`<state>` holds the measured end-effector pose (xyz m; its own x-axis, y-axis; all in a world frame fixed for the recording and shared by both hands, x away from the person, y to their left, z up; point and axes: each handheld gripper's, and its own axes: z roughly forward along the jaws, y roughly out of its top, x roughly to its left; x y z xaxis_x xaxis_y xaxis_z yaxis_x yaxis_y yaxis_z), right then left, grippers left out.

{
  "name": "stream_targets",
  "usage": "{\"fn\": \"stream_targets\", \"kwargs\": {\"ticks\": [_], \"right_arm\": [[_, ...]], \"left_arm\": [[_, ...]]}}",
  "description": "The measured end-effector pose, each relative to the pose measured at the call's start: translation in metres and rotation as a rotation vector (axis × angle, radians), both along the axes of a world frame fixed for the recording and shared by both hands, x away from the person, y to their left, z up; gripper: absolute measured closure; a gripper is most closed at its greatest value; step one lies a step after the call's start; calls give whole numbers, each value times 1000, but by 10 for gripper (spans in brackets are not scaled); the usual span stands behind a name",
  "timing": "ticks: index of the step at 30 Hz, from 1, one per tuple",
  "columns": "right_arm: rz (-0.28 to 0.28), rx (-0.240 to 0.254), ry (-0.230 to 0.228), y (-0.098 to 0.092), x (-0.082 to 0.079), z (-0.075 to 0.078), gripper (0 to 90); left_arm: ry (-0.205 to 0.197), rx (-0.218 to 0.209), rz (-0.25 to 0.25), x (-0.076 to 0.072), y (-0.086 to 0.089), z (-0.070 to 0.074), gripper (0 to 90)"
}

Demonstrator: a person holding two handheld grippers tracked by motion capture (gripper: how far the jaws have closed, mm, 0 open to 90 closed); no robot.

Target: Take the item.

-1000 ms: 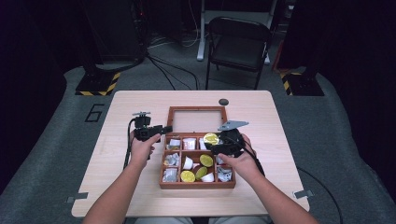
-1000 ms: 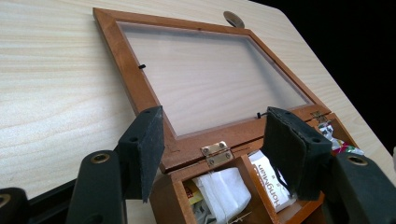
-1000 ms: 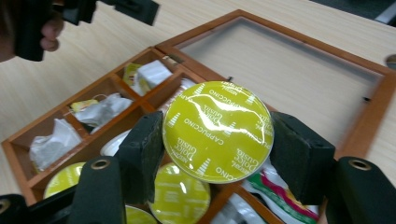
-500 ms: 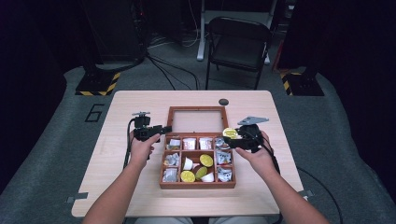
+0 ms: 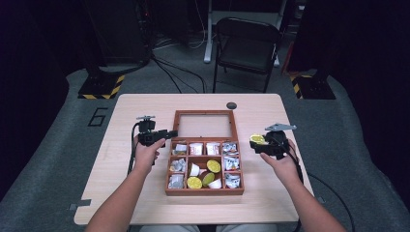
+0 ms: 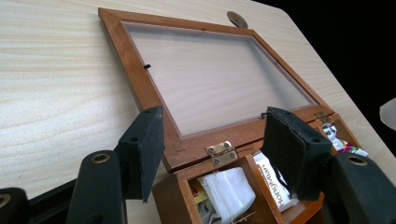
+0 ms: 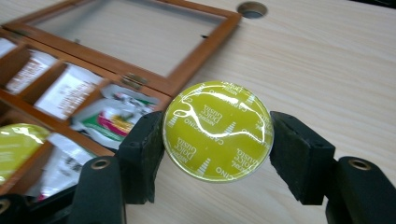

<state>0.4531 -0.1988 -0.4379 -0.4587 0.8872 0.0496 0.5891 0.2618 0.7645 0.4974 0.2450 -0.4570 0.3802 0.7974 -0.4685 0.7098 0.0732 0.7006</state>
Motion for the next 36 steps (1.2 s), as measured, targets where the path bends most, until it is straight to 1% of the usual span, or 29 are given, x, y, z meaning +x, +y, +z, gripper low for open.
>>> {"fn": "stream_targets", "kwargs": {"ticks": [2,3,5,7,8,11,12,13,16,18,21,23,24,25,27,28,31,33,36], "right_arm": [[-14,-19,-3,-9,2,-6,368],[-28,-18,7,-12,2,-9,368],[-49,-25,13,-19,2,-14,369],[-73,-31,18,-27,2,-21,368],[-90,-25,25,-29,2,-23,368],[-119,-34,34,-39,3,-31,368],[-129,-32,38,-41,3,-34,368],[-136,-39,41,-44,3,-36,368],[-160,-33,54,-50,3,-43,369],[-163,-41,57,-53,3,-47,368],[-180,-46,67,-55,3,-52,368],[-184,-58,65,-58,3,-56,368],[-192,-55,69,-59,3,-58,368],[-193,-55,73,-60,2,-60,368],[-200,-38,70,-62,1,-61,367],[-192,-42,69,-63,1,-61,364],[-194,-30,79,-62,1,-61,320],[-188,-33,77,-61,1,-61,298],[-189,-37,74,-61,1,-61,289]], "left_arm": [[-1,1,0,0,0,0,386],[1,-1,3,0,0,1,386],[-12,9,-3,0,2,1,386],[0,0,11,0,3,1,386],[-3,5,8,0,3,1,386],[-6,5,10,0,4,1,386],[-4,12,1,0,5,1,386],[0,3,10,0,4,1,386],[1,4,10,0,3,0,386],[-4,9,5,0,3,-1,386],[2,9,3,0,3,-2,385],[5,8,2,0,2,-2,386],[-3,15,-2,1,2,-3,385],[-1,15,-3,1,2,-2,385],[-2,15,-2,1,2,-3,385],[-2,17,-2,1,2,-3,386],[5,11,4,0,2,-2,385],[6,12,4,0,2,-2,385],[5,12,5,0,2,-2,385]]}}
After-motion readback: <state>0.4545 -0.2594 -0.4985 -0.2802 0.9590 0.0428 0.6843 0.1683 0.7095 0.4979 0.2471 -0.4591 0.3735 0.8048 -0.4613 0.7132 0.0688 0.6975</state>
